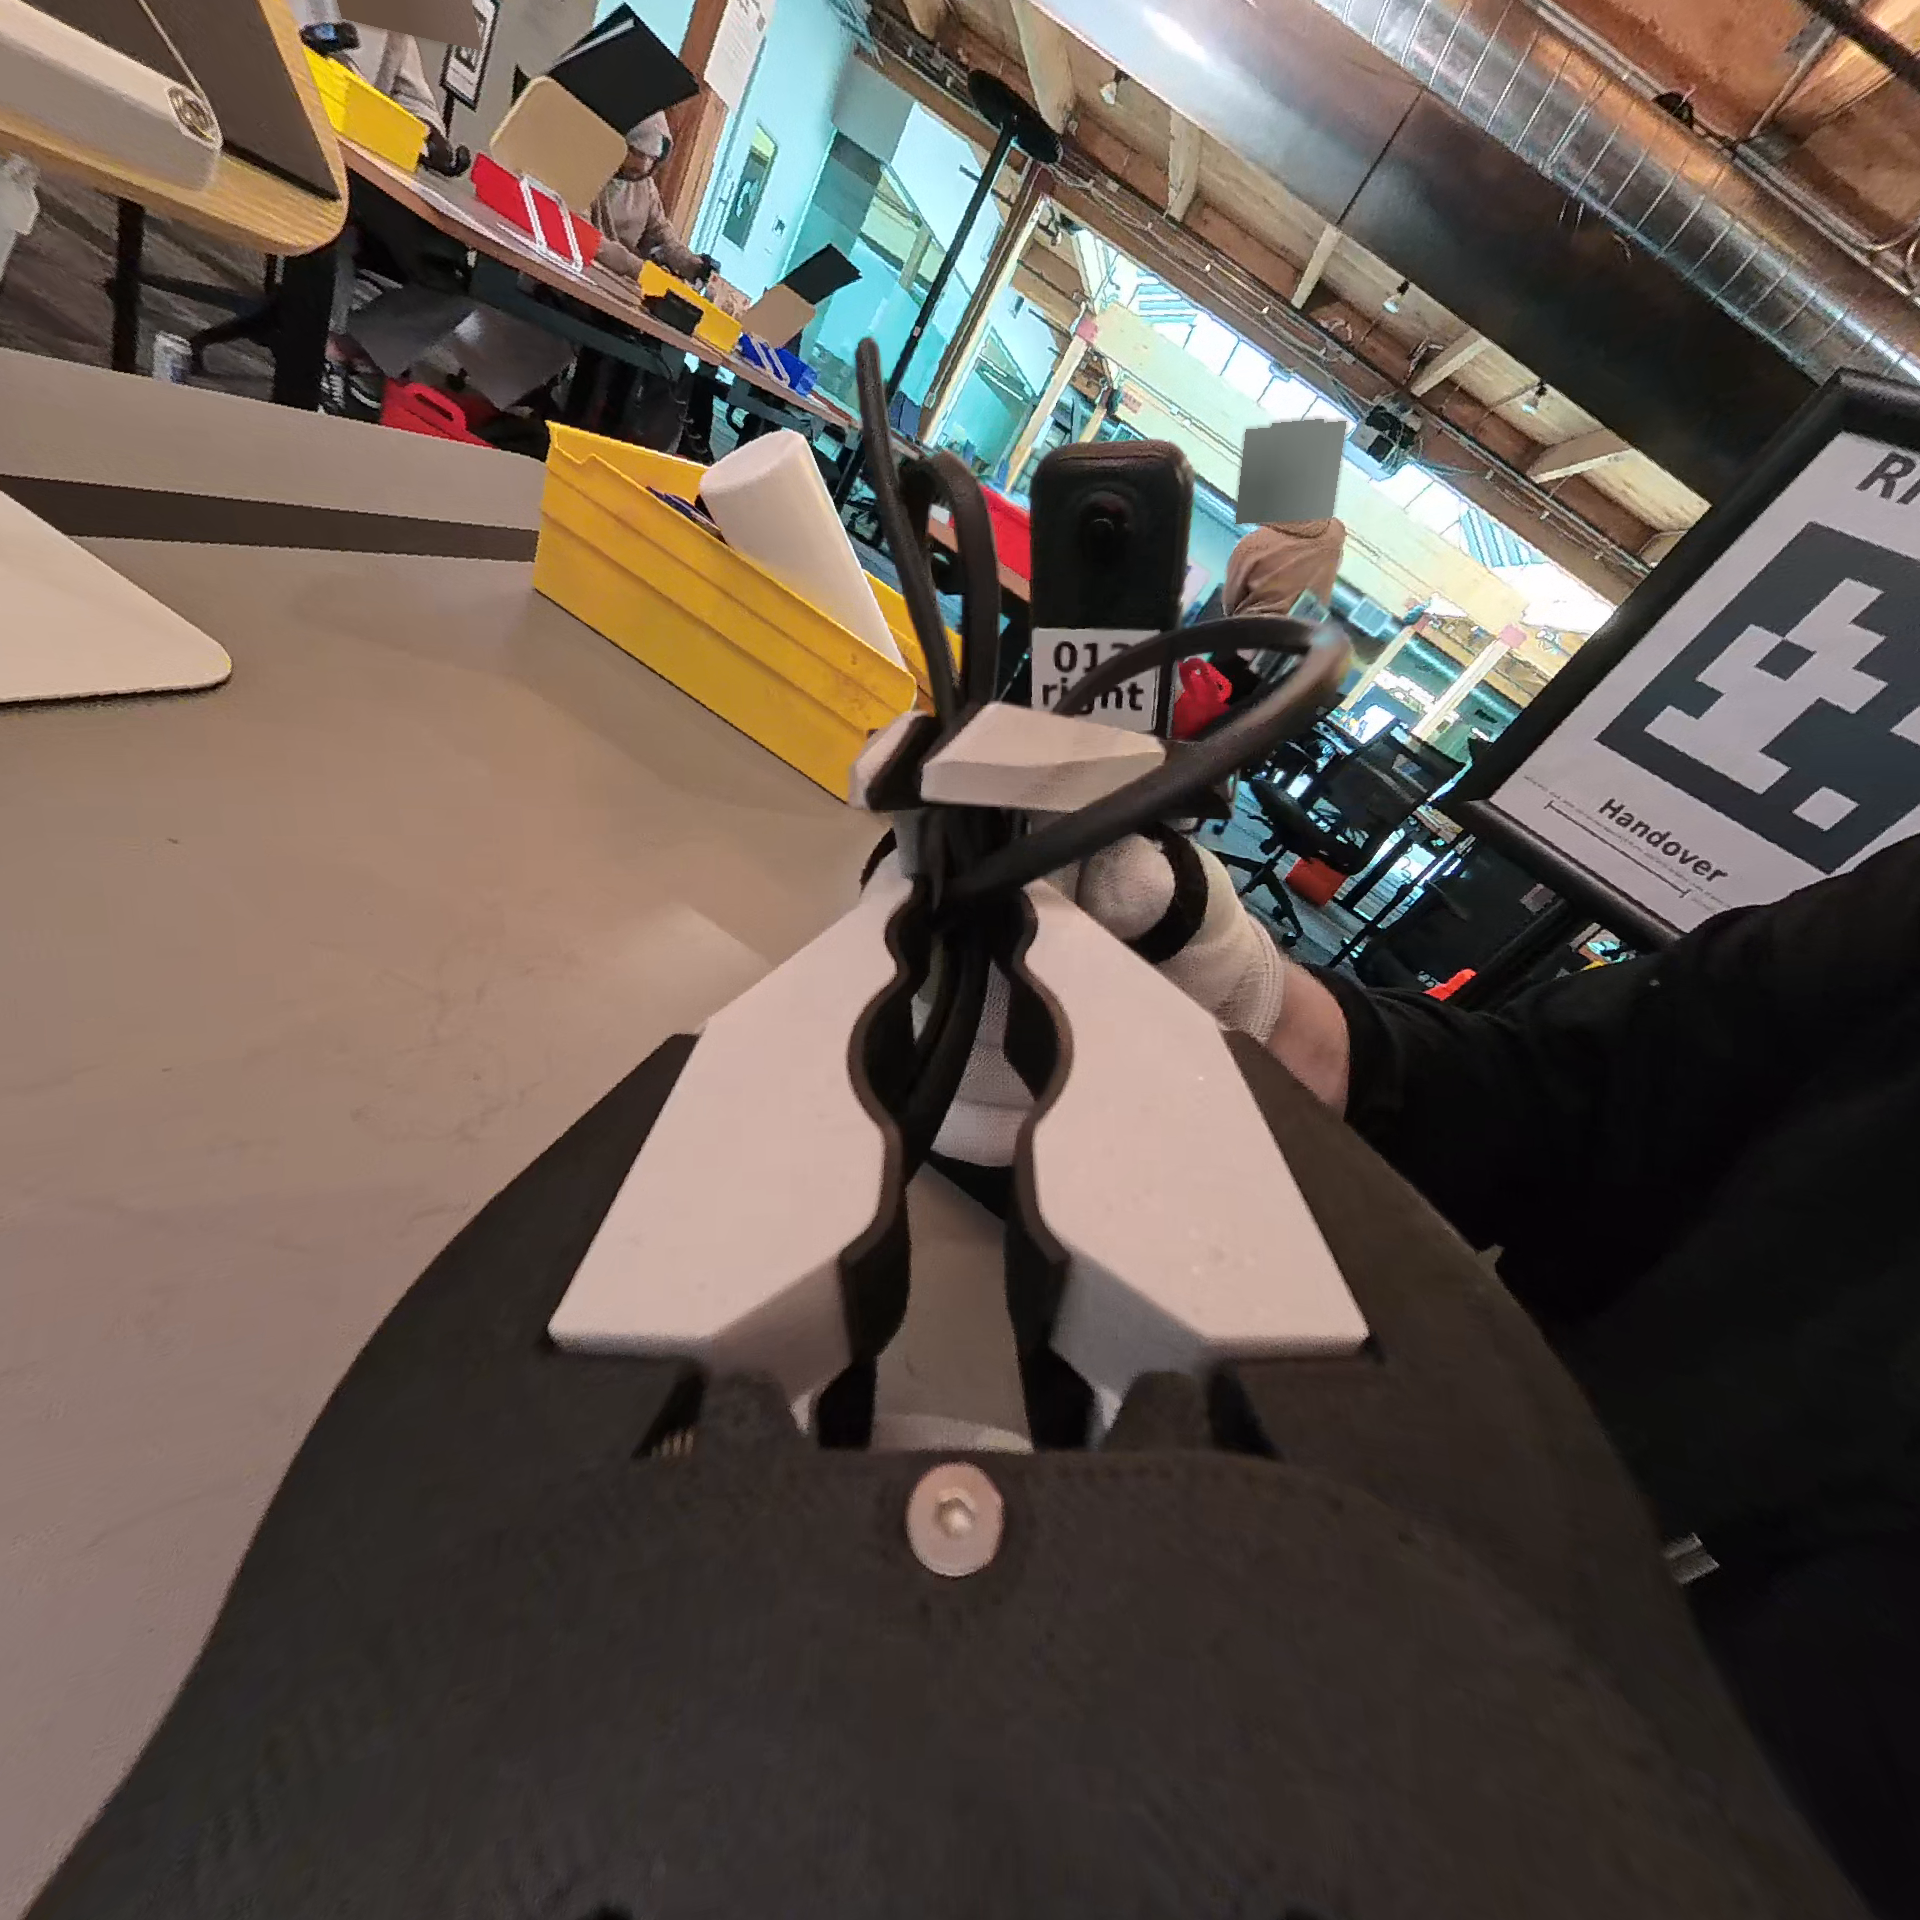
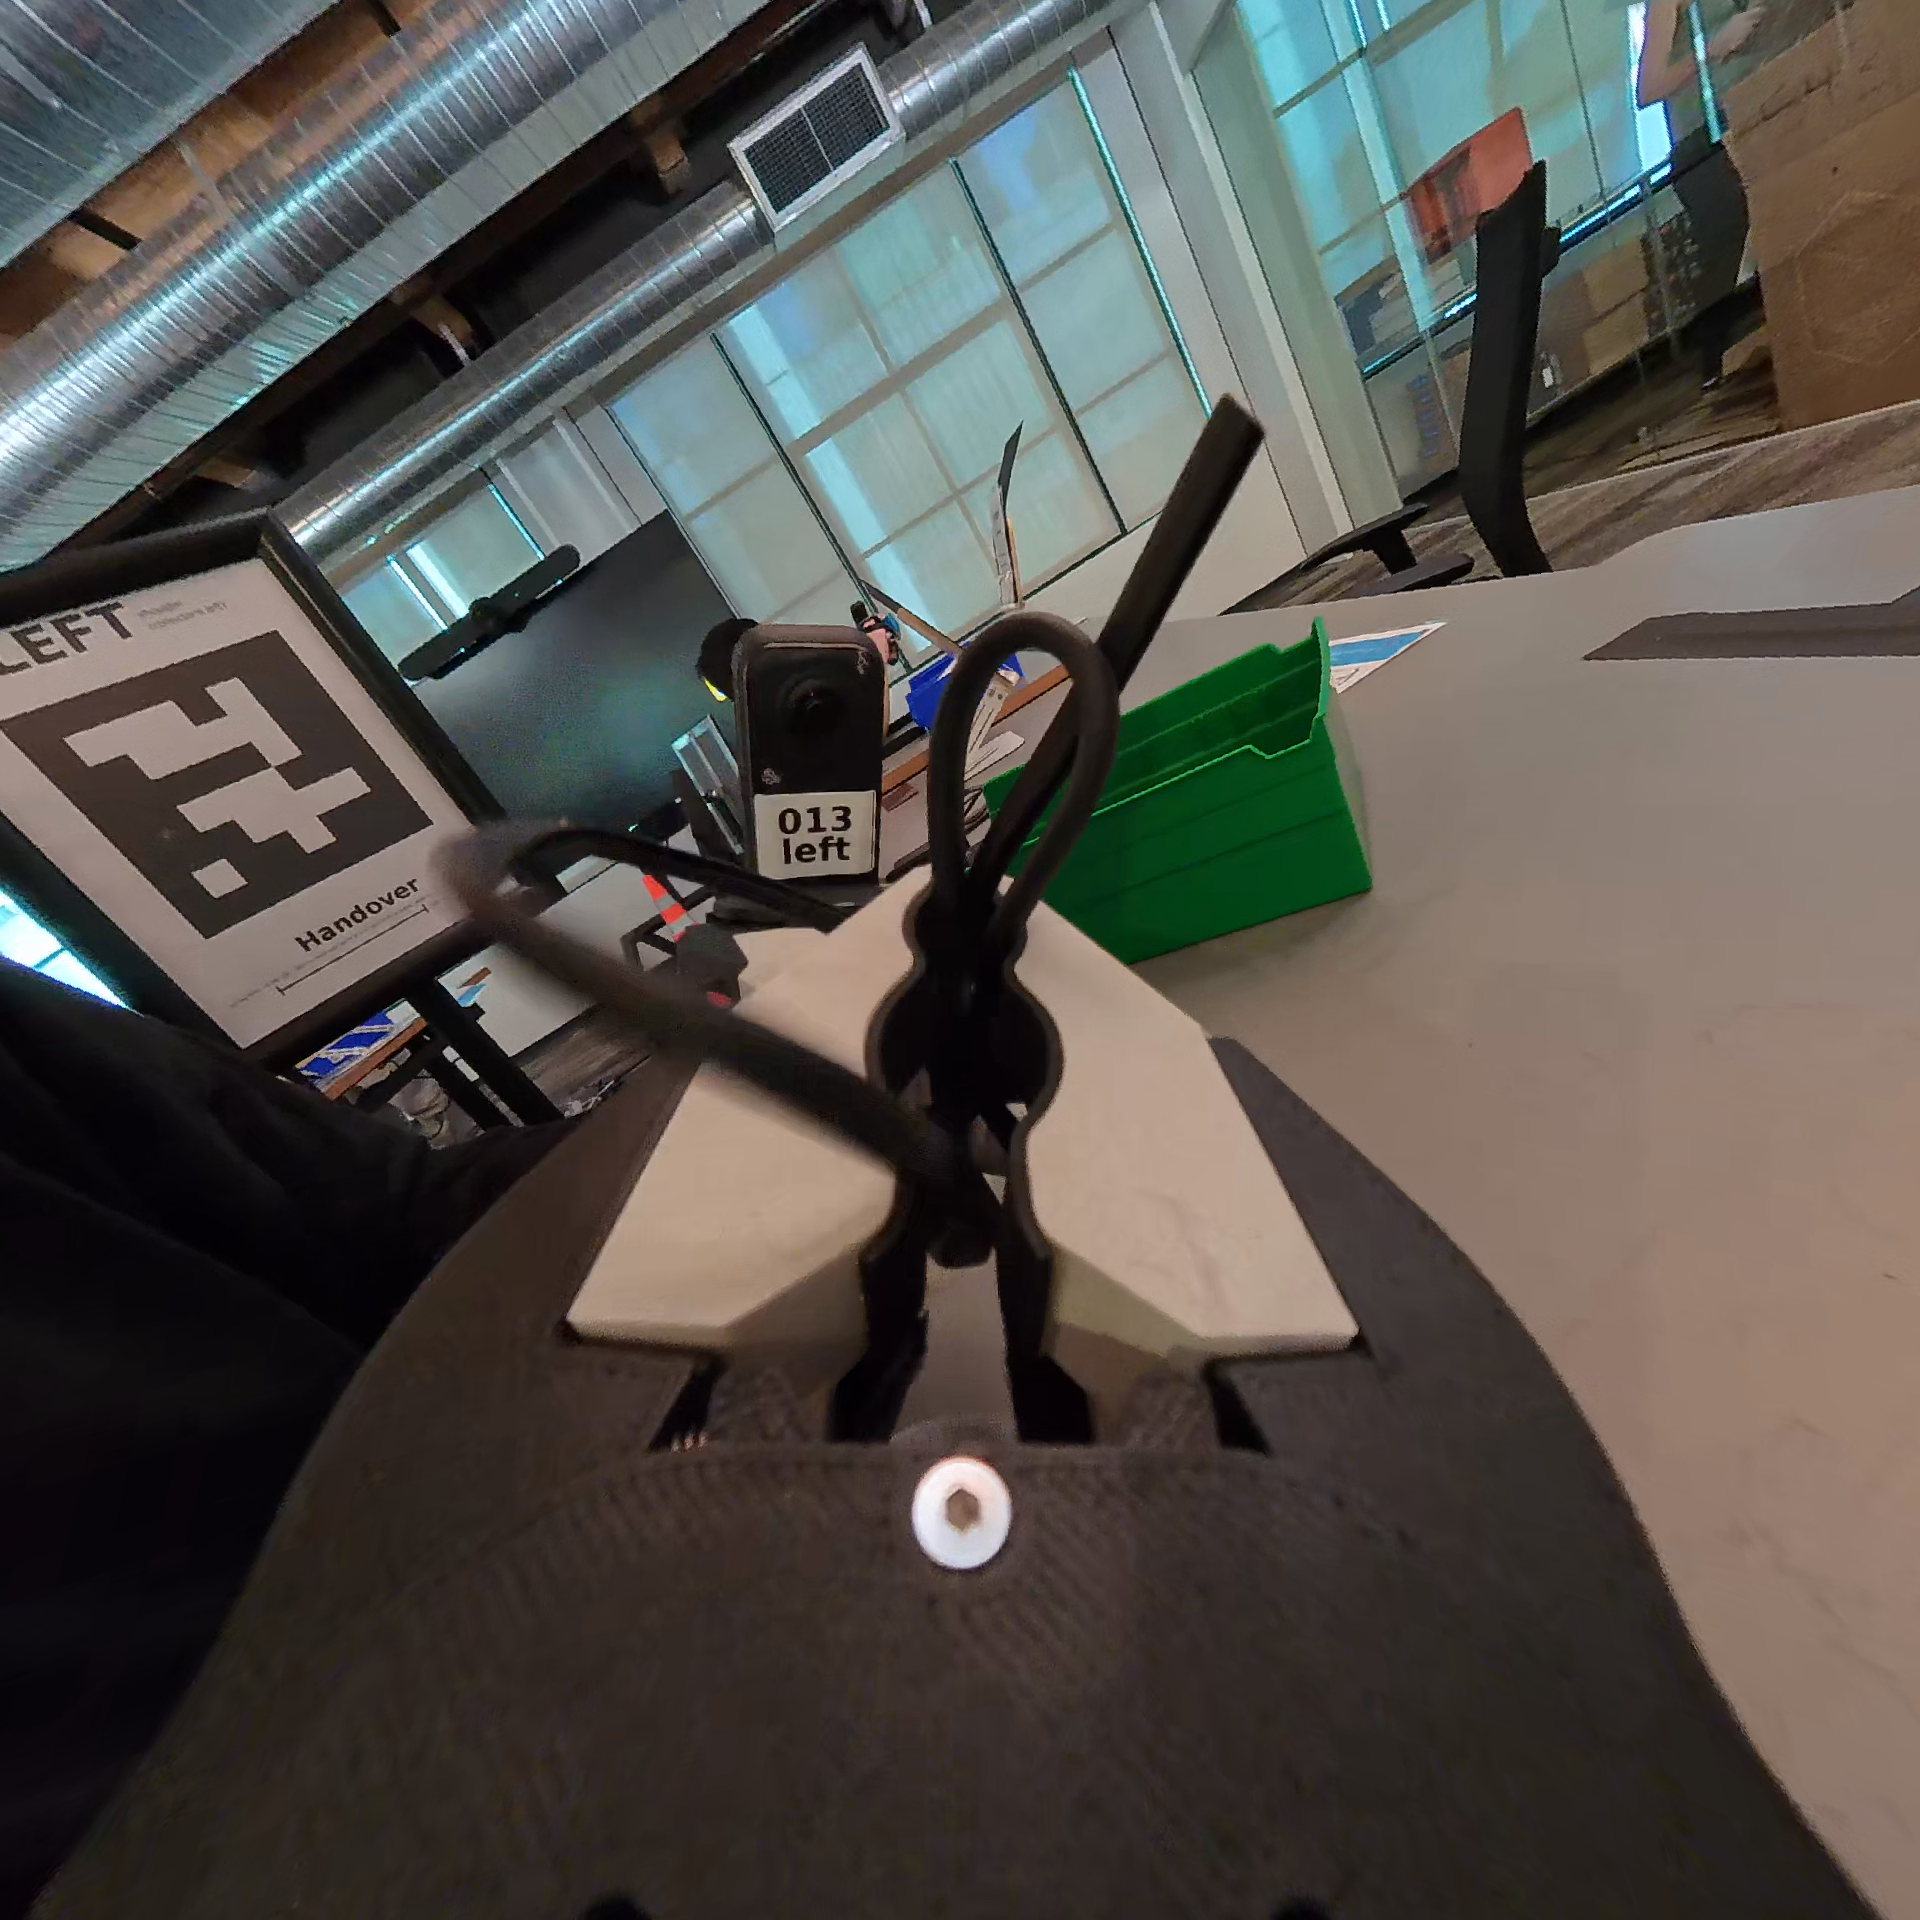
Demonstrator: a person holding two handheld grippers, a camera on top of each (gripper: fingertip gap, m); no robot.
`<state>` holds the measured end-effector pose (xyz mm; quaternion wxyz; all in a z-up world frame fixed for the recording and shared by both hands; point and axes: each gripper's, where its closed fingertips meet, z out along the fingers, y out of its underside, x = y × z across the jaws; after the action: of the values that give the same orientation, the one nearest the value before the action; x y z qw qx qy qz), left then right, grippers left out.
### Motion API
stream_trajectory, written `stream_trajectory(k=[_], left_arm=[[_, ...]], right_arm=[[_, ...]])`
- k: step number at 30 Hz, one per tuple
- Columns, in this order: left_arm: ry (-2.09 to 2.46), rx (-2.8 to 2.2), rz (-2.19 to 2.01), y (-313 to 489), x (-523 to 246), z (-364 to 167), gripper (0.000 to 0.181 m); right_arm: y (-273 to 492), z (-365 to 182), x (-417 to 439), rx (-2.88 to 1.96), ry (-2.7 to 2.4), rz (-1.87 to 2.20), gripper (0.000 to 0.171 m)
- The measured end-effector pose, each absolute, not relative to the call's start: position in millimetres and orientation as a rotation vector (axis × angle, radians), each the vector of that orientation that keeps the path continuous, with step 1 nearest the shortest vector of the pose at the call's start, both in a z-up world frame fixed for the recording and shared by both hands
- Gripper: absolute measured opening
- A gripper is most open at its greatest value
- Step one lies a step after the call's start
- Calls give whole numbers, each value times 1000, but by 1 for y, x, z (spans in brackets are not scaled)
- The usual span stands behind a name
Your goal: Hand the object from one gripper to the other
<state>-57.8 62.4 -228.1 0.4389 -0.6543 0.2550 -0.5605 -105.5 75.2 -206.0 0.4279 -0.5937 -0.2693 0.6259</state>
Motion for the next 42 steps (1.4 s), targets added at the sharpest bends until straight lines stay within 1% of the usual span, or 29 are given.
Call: stream_trajectory(k=[3, 5, 8, 13, 14, 17, 19, 20, 22, 24, 26, 30, 31, 36, 37, 38, 39, 42], left_arm=[[655, -1636, -1374, 62, -58, -227, 7], [650, -1645, -1364, 64, -62, -225, 7], [650, -1663, -1323, 69, -70, -222, 6], [641, -1669, -1268, 73, -89, -211, 6], [641, -1670, -1253, 73, -93, -210, 5], [634, -1675, -1219, 75, -102, -207, 6], [626, -1685, -1196, 77, -111, -205, 5], [624, -1691, -1200, 77, -114, -203, 5], [643, -1714, -1196, 76, -120, -203, 5], [658, -1744, -1164, 77, -125, -204, 5], [691, -1770, -1160, 77, -127, -204, 5], [799, -1853, -1120, 80, -132, -210, 5], [829, -1876, -1084, 83, -132, -211, 5], [981, -1927, -878, 94, -127, -209, 5], [998, -1937, -849, 96, -125, -208, 5], [1018, -1944, -822, 98, -124, -208, 5], [1034, -1949, -806, 99, -122, -207, 5], [1081, -1961, -779, 100, -116, -206, 5]], right_arm=[[76, -207, -106, -1502, -679, 1568, 4], [78, -208, -106, -1518, -678, 1563, 12], [80, -208, -107, -1527, -688, 1534, 15], [80, -203, -111, -1533, -724, 1509, 27], [80, -203, -112, -1540, -737, 1495, 32], [79, -202, -115, -1545, -775, 1429, 34], [77, -200, -114, -1540, -801, 1390, 41], [78, -201, -112, -1544, -812, 1354, 42], [81, -206, -109, -1559, -878, 1217, 48], [83, -215, -106, -1572, -961, 1029, 60], [80, -218, -103, -1555, -1061, 853, 78], [85, -211, -84, -1405, -1262, 260, 100], [82, -204, -83, -1339, -1306, 122, 104], [49, -195, -111, -1150, -1489, -115, 114], [44, -188, -115, -1070, -1497, -191, 112], [34, -181, -121, -975, -1505, -238, 104], [24, -174, -127, -908, -1507, -267, 100], [12, -171, -136, -791, -1530, -375, 93]])
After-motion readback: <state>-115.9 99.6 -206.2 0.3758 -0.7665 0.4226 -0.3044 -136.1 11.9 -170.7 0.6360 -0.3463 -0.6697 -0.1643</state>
